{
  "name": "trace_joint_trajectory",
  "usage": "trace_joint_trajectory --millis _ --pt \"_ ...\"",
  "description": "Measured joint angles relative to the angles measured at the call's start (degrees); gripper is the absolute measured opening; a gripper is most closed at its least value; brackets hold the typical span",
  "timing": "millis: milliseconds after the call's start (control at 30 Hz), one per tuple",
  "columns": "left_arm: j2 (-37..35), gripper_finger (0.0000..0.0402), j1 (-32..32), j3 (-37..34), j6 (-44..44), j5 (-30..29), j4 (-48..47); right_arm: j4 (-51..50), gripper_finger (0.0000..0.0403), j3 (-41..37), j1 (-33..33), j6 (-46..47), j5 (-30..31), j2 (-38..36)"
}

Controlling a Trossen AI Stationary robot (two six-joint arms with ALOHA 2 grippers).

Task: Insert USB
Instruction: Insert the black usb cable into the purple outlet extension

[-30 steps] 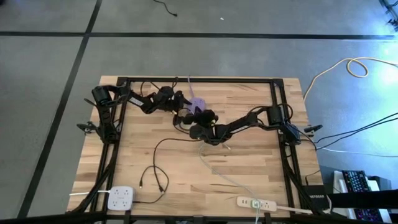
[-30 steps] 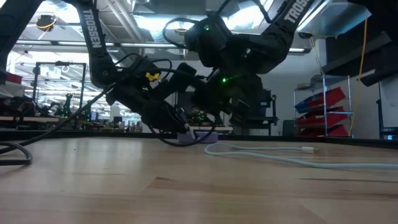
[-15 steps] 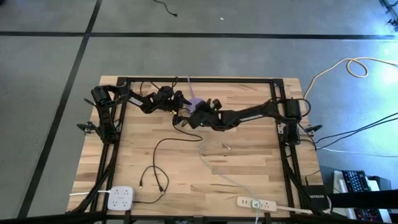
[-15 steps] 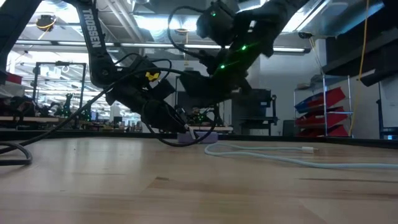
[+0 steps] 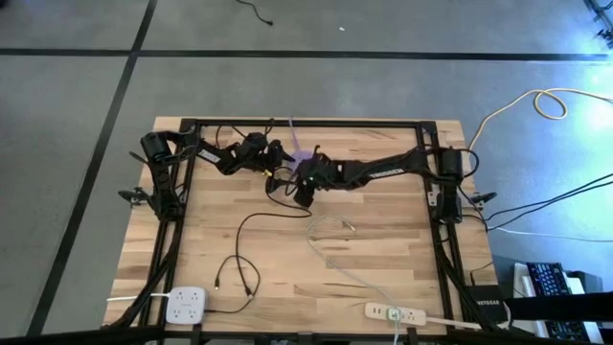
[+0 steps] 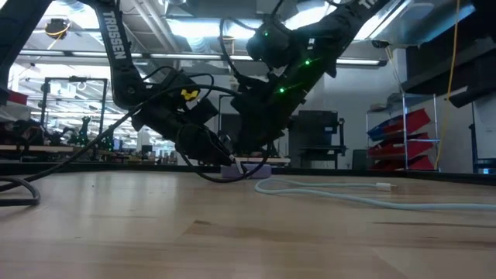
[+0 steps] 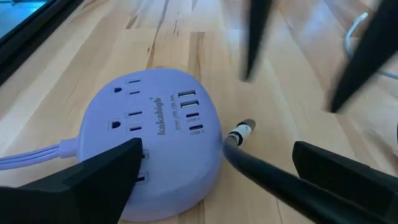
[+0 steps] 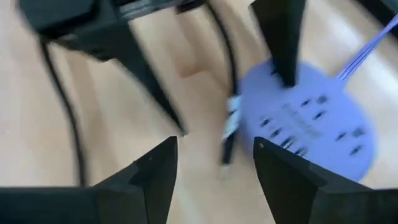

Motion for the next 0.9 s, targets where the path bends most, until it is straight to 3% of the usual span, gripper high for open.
trace_joint_trajectory --millis 233,900 --pt "-0.02 0.04 0.0 0.0 -0.02 0.0 0.05 -1.18 0.0151 0.02 0.45 -3.55 -1.26 0.43" --pt "-0.06 0.04 -0.04 0.04 -0.7 -0.01 0.37 5.68 0.0149 0.03 0.46 -2.62 3.18 5.01"
